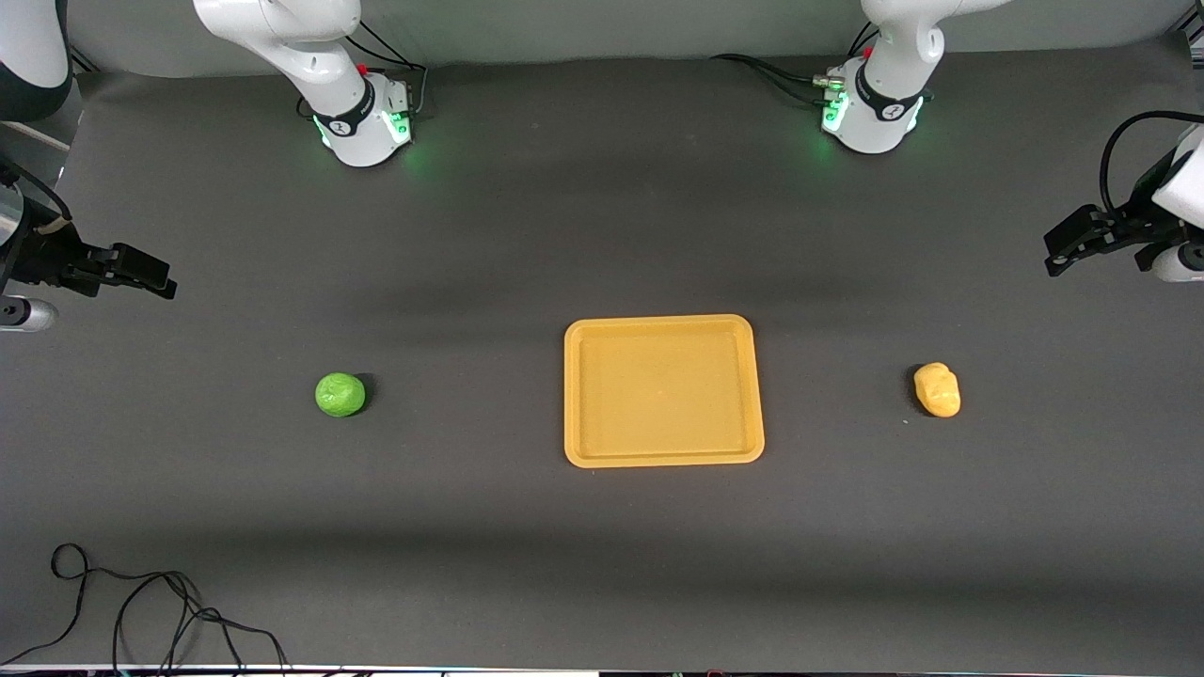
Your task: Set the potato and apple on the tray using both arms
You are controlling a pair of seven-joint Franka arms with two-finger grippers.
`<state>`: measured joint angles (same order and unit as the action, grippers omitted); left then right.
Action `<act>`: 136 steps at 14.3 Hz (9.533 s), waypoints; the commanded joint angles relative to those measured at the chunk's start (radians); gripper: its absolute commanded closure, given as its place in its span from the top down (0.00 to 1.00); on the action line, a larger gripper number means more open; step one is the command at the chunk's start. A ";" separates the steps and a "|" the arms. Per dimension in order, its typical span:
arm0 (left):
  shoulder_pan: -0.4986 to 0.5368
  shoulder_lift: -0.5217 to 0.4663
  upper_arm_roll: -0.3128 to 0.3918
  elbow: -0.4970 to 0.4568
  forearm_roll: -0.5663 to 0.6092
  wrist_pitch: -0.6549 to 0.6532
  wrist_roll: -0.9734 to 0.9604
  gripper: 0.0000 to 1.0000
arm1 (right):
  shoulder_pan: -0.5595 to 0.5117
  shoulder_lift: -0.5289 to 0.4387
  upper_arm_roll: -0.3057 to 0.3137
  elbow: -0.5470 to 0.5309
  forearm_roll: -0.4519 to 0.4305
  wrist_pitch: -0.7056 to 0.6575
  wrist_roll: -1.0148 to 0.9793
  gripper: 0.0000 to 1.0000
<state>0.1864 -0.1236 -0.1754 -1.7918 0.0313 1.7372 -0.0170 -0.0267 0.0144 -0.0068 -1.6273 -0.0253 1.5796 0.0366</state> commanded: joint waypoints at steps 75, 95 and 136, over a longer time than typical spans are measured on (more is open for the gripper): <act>-0.360 0.763 -0.191 0.012 0.094 0.648 -0.684 0.40 | 0.053 0.003 0.007 0.032 0.021 0.011 0.002 1.00; 0.027 0.237 -0.180 0.094 0.024 -0.050 -0.345 1.00 | 0.102 0.192 0.001 -0.474 0.038 0.785 0.008 1.00; 0.021 0.016 -0.131 -0.009 -0.071 -0.071 -0.100 1.00 | 0.635 0.726 0.005 0.582 0.018 0.232 0.825 0.46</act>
<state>0.2166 -0.0804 -0.3182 -1.7605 -0.0268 1.6442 -0.1333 0.5421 0.6390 0.0101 -1.1953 -0.0042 1.8611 0.7619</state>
